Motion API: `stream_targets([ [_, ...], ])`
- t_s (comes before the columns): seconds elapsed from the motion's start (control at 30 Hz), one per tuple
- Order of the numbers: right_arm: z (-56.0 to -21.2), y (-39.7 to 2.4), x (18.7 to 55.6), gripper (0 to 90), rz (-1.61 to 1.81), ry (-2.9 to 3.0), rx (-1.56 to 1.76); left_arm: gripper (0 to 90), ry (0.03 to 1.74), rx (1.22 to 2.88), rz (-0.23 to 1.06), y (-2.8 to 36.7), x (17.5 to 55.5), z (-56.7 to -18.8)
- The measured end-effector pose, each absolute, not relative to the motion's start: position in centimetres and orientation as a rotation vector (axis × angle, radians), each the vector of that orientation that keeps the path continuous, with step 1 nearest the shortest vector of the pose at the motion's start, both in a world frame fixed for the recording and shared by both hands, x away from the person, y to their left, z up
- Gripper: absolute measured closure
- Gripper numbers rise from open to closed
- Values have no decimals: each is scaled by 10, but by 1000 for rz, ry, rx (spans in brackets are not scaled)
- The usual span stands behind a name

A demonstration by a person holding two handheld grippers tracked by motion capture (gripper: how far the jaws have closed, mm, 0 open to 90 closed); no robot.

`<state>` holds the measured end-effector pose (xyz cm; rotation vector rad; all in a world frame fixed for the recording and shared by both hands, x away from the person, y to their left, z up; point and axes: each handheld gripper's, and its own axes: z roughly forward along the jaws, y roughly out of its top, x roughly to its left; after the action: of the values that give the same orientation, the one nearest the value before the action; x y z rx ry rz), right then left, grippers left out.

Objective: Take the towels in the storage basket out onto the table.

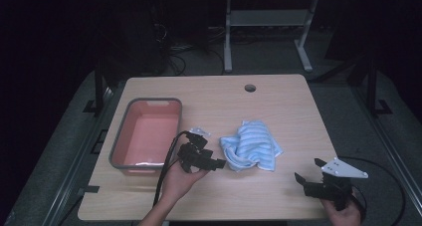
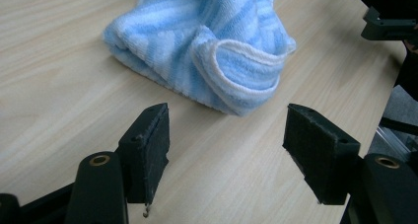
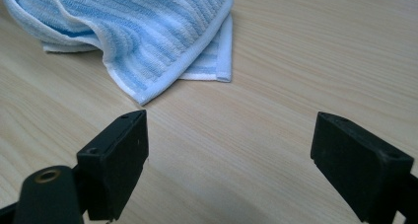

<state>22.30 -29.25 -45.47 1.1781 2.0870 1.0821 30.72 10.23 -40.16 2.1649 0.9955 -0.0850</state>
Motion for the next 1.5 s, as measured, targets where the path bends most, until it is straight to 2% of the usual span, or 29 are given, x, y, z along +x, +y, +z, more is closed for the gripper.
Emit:
stream_targets([
  [0.97,-456,-291,223,141,1070,2096,1183,312,948,2144,-134,113,276,-426],
  [1.5,-457,-288,220,141,1060,2103,1169,305,936,2147,-114,118,260,-436],
])
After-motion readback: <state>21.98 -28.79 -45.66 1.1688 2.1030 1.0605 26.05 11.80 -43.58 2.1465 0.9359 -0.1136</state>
